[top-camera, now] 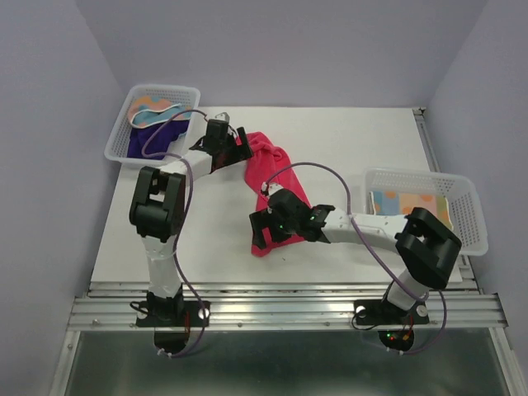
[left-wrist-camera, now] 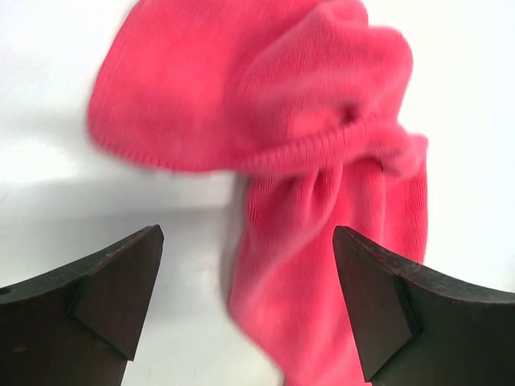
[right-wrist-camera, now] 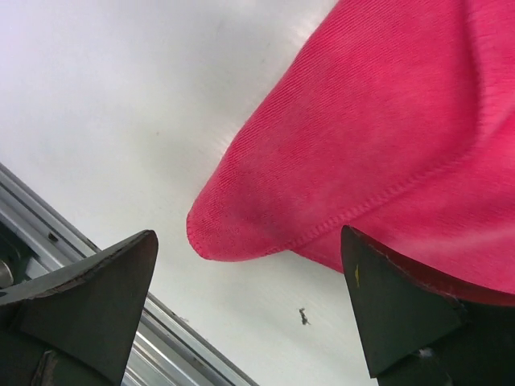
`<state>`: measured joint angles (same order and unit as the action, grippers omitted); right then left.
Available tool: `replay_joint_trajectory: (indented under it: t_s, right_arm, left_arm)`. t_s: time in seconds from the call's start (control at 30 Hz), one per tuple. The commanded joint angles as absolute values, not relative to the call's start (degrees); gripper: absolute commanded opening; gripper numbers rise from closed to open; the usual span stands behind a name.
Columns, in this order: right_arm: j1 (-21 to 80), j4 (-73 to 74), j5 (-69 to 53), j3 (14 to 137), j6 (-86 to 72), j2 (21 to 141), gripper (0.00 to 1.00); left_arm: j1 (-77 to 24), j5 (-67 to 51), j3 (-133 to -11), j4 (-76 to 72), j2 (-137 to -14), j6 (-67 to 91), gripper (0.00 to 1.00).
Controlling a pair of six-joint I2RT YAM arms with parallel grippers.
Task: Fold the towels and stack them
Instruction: Flatten out the crumpled towel
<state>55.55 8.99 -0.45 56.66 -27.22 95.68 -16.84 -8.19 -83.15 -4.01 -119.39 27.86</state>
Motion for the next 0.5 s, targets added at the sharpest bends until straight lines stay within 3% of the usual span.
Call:
replay_joint_trajectory:
  t_s: [0.0,0.1,0.23,0.47]
  right_arm:
    - [55.2,13.9,11.1,56.5,-30.7,86.8,1.0]
    - [54.9,17.5,21.2,52.8,-35.1,83.3,1.0]
    - [52.4,23.4,25.8,51.9,-37.7,82.5,1.0]
    - [45.6,24.5,24.3,49.0,-35.8,81.3,1.0]
  left_arm:
    - [-17.5,-3.4,-73.4,-4.3,-101.6,26.6,0.99]
    - [-20.2,-0.5,-63.4,-4.0,-91.6,30.1,0.99]
    - [-24.6,1.5,-50.5,-3.3,-79.8,35.1,0.99]
    - [-40.5,3.7,-35.4,2.8,-58.3,43.5,0.99]
